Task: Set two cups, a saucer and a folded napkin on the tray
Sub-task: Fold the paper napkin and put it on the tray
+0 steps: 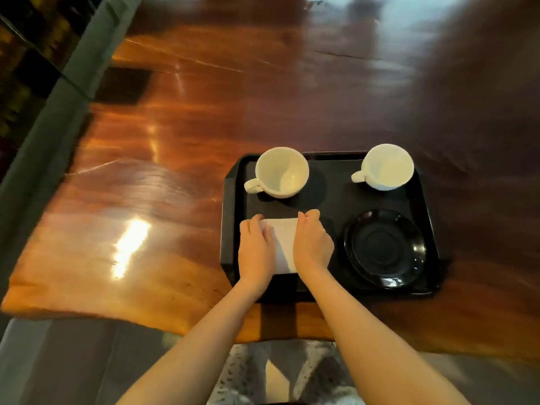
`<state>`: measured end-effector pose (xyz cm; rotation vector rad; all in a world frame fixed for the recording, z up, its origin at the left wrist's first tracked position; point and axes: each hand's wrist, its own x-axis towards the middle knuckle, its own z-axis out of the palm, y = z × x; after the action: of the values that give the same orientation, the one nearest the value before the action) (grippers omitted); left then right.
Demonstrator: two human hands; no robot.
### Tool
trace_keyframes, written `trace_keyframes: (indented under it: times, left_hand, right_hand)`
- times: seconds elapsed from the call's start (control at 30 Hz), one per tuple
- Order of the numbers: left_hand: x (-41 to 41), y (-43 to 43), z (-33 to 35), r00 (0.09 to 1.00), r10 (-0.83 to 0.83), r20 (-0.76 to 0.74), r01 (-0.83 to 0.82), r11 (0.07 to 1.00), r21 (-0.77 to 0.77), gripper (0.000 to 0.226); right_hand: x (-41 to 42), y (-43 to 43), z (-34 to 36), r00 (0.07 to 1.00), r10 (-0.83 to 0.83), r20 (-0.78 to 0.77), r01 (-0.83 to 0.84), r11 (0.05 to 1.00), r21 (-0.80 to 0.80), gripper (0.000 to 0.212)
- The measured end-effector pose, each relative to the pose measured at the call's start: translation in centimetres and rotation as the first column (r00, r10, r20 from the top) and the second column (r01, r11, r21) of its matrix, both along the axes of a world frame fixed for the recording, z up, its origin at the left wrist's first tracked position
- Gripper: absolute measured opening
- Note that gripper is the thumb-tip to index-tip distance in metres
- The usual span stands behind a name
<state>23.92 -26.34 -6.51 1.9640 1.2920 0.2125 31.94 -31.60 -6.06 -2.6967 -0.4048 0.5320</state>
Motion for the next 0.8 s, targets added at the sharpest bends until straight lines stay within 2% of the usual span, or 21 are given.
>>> trace_keyframes:
  times: [0.1,0.27,0.43,0.53,0.63,0.8]
  left_hand:
    - [-0.9,-1.1,-0.6,0.996,-0.094,0.009,0.092,0.990,0.109,0.046]
    - [-1.4,-2.0,-1.3,0.975,-0.202,-0.092,0.219,0.946,0.241,0.060]
    - [-1.4,-1.1,-2.8,0.875,-0.390,-0.286,0.472,0.816,0.333,0.054]
    - [-1.4,-0.8,-3.3,0.858,-0.389,-0.335,0.492,0.811,0.316,0.051]
    - [-1.2,-0.7,-3.1,0.849,-0.396,-0.351,0.506,0.801,0.321,0.051]
    - [-1.3,0.0,-2.8,0.839,-0.409,-0.358,0.521,0.793,0.314,0.052]
  right_hand:
    - [-0.1,0.1,-0.4,0.997,0.008,0.079,-0.004,0.999,-0.054,0.034]
    - [-0.4,0.0,-1.0,0.978,0.049,0.201,-0.028,0.994,-0.107,0.030]
    - [0.9,-1.1,-1.0,0.978,-0.002,0.209,-0.006,0.999,0.037,0.029]
    - [0.8,-2.7,-0.7,0.956,0.225,0.188,-0.241,0.968,0.066,0.042]
    - [0.6,-4.4,-1.3,0.880,0.455,0.138,-0.453,0.890,-0.045,0.059]
    - [0.1,-4.4,-2.2,0.878,0.462,0.124,-0.459,0.887,-0.053,0.063]
